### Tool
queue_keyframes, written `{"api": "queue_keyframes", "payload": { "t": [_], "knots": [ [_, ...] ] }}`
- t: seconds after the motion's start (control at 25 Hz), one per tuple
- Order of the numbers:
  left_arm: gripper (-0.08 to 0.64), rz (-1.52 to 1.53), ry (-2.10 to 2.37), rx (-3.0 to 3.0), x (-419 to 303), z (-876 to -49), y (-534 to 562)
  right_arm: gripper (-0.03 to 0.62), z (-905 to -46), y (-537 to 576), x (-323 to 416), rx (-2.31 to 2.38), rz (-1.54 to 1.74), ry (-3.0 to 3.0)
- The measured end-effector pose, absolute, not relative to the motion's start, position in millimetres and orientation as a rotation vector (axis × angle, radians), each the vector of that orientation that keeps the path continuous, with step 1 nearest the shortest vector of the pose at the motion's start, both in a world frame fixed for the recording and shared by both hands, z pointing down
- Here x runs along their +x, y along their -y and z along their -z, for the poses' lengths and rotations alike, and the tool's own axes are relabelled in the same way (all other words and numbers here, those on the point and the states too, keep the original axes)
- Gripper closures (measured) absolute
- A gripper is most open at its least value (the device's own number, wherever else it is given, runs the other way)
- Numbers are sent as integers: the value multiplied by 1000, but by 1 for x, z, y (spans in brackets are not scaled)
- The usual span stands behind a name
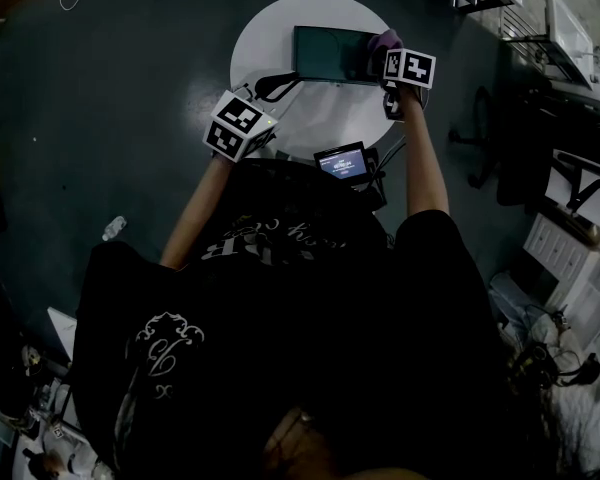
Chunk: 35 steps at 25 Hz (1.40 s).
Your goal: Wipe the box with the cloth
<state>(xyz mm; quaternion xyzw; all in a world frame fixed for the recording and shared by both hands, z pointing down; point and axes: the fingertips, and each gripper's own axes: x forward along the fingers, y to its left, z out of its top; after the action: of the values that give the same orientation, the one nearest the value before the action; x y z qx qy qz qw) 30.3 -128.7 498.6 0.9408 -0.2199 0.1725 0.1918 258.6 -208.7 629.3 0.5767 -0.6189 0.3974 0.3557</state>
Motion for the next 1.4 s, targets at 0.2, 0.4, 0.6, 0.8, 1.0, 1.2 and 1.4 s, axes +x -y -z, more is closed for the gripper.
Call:
{"api": "queue_keyframes", "payload": {
  "t": [0.2,0.4,0.6,0.8,1.0,1.2,1.4],
  "knots": [
    [522,-478,655,2625,25,-499,132,477,-611,209,203,1375,-980,1765],
    [522,-472,690,2615,23,-498,135,477,-606,192,130,1190,-981,1902],
    [522,-467,713,2607,17,-502,136,477,-619,175,70,1039,-977,1969],
    [522,-444,721,2609,19,-496,134,477,-639,164,57,995,-967,1927],
    [522,-471,710,2603,17,-500,129,477,-649,162,74,1002,-953,1893],
    [522,-473,683,2613,17,-505,124,477,-655,159,109,1055,-968,1828],
    [522,-472,654,2629,29,-501,120,477,-656,151,154,1134,-996,1770]
  ]
}}
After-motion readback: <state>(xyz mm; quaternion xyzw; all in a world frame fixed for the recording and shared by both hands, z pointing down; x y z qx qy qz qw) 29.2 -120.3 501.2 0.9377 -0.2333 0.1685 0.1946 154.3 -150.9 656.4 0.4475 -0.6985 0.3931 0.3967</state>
